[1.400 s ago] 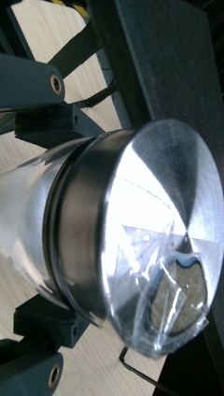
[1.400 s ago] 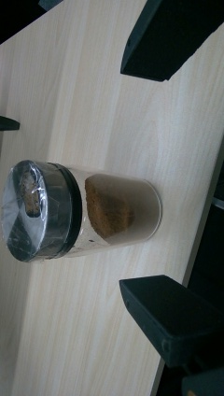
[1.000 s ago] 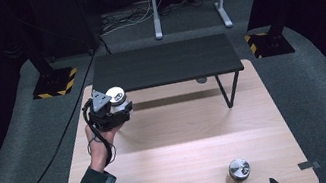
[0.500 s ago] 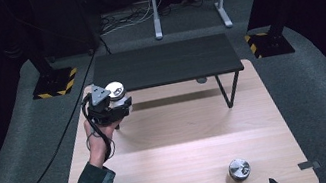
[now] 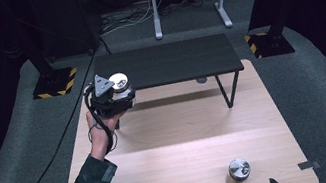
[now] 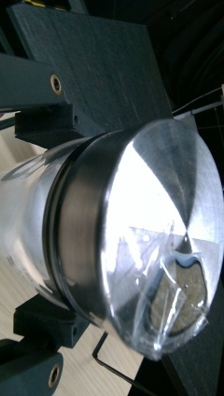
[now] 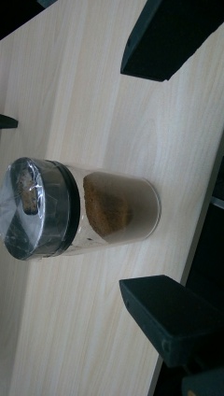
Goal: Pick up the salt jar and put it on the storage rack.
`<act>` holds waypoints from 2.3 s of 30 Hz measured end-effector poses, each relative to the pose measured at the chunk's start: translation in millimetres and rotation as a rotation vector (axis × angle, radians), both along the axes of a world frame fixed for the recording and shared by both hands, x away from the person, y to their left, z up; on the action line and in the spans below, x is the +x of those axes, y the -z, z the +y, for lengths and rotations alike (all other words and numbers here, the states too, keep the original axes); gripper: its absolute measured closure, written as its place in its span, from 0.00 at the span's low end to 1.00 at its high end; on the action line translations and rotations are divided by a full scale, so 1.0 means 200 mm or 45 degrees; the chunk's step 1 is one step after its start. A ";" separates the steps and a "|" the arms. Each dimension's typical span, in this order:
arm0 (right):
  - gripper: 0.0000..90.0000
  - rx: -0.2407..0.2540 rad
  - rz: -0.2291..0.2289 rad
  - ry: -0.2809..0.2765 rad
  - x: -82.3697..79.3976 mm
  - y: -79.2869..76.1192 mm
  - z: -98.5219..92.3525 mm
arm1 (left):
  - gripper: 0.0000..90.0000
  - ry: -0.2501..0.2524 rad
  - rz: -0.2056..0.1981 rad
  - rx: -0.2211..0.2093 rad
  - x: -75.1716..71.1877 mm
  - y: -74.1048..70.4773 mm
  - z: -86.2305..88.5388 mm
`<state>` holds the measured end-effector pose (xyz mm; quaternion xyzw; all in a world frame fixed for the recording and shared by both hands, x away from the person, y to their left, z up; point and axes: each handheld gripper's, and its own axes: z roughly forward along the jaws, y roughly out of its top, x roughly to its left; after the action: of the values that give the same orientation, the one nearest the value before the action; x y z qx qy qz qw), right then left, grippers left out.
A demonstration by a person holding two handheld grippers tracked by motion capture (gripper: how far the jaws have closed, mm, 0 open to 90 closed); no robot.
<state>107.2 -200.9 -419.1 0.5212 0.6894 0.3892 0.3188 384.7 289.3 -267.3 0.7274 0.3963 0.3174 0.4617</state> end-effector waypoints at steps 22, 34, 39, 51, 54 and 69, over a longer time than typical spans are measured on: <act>0.00 0.000 0.005 -0.004 0.00 0.00 0.00 | 0.35 0.050 -0.036 0.035 0.11 -0.16 -0.12; 0.00 0.005 0.004 0.004 0.00 0.00 -0.01 | 0.35 0.055 0.007 0.039 0.26 -0.20 -0.21; 0.00 0.005 0.002 0.006 0.00 0.00 -0.01 | 0.35 0.061 0.038 0.042 0.31 -0.21 -0.26; 0.00 0.010 0.000 0.011 -0.01 0.00 -0.02 | 0.35 0.079 0.093 0.026 0.41 -0.20 -0.35; 0.00 0.011 -0.001 0.012 -0.01 0.00 -0.02 | 0.35 0.079 0.114 0.027 0.44 -0.19 -0.36; 0.00 0.011 -0.002 0.007 -0.01 0.00 -0.02 | 0.34 0.086 0.128 -0.048 0.47 -0.15 -0.32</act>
<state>105.7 -204.4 -418.8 0.5241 0.6861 0.3918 0.3180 479.6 225.2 -237.5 0.7465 0.4001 0.2574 0.4652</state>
